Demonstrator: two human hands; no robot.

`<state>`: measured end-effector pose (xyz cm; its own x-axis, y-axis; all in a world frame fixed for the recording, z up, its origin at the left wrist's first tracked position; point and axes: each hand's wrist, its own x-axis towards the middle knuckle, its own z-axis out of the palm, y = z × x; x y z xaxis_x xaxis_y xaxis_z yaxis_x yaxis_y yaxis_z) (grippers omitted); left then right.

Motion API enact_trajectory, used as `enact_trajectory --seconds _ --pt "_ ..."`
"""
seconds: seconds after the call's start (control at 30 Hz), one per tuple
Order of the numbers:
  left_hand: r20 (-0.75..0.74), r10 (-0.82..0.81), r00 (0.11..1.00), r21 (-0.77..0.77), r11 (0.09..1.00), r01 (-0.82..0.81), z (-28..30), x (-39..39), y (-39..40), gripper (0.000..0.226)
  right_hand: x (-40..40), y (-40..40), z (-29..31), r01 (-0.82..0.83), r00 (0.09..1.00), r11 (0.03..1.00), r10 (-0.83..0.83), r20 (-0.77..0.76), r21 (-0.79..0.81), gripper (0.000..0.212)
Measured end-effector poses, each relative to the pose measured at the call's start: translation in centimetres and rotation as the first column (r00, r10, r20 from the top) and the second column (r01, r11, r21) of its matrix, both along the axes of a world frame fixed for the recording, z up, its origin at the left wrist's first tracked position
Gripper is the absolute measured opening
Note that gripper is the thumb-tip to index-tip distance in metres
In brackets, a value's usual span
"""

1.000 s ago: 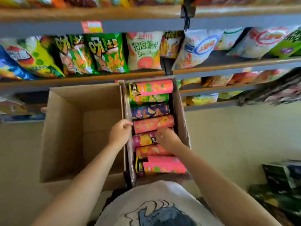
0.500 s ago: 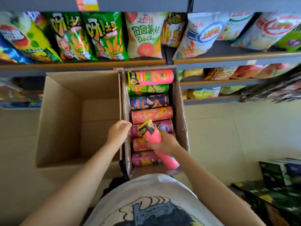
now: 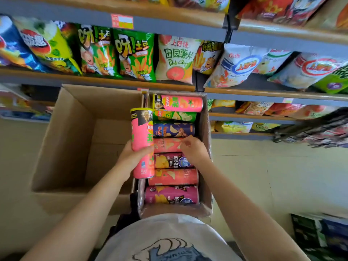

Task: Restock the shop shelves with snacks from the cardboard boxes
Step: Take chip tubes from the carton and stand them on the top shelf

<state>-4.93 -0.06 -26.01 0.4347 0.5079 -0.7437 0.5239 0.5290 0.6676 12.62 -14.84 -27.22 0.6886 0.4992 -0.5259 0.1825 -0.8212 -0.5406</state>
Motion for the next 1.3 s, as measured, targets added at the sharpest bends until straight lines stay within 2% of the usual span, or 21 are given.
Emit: enact_trajectory --seconds 0.07,0.17,0.23,0.3,0.43,0.57,0.9,1.0,1.07,1.13,1.23,1.3 --pt "-0.014 0.018 1.000 0.079 0.997 -0.017 0.0 -0.5 0.2 0.053 1.2 0.5 -2.7 -0.137 0.986 0.977 0.150 0.068 -0.161 0.037" --pt "-0.050 0.037 0.998 0.112 0.993 -0.031 -0.6 -0.7 -0.1 0.071 1.8 1.4 -5.9 -0.388 0.887 0.826 0.455 0.078 -0.409 0.061" --pt "-0.066 0.068 0.996 0.106 0.992 -0.061 -1.1 -0.9 -0.4 0.082 1.7 1.7 -7.5 -0.463 0.825 0.755 0.558 0.084 -0.464 0.080" --pt "-0.067 0.086 0.994 0.107 0.991 -0.079 -1.2 -0.8 -0.5 0.080 1.7 1.9 -8.5 -0.473 0.788 0.729 0.601 0.133 -0.494 0.087" --pt "-0.074 0.089 0.993 0.127 0.989 -0.079 -1.6 -0.3 -0.5 0.070 2.3 2.7 -9.3 -0.466 0.763 0.706 0.626 0.162 -0.533 0.086" --pt "-0.065 0.120 0.991 0.159 0.981 -0.108 -1.8 -0.1 -0.9 0.047 2.7 3.5 -9.0 -0.498 0.719 0.643 0.681 0.137 -0.583 0.093" --pt "-0.055 0.173 0.983 0.146 0.976 -0.164 -1.8 0.1 -1.5 0.051 2.0 3.1 -8.6 -0.479 0.771 0.710 0.621 0.140 -0.516 0.111" --pt "-0.066 0.188 0.980 0.177 0.969 -0.174 -1.8 0.3 -1.6 0.047 2.7 3.6 -7.9 -0.510 0.712 0.653 0.686 0.152 -0.560 0.112" --pt "-0.067 0.190 0.979 0.190 0.966 -0.175 -1.6 0.3 -1.7 0.046 3.3 4.1 -7.2 -0.544 0.643 0.580 0.753 0.143 -0.606 0.105" --pt "-0.061 0.187 0.980 0.187 0.967 -0.173 -1.5 0.3 -1.8 0.047 3.4 4.1 -6.6 -0.549 0.614 0.550 0.776 0.143 -0.629 0.098" --pt "-0.049 0.177 0.983 0.178 0.970 -0.166 -1.6 0.2 -1.7 0.048 3.0 3.7 -6.7 -0.545 0.682 0.621 0.719 0.133 -0.564 0.095" --pt "-0.044 0.171 0.984 0.148 0.976 -0.163 -1.5 0.2 -1.5 0.051 2.8 3.6 -6.7 -0.524 0.777 0.699 0.626 0.062 -0.487 0.111"
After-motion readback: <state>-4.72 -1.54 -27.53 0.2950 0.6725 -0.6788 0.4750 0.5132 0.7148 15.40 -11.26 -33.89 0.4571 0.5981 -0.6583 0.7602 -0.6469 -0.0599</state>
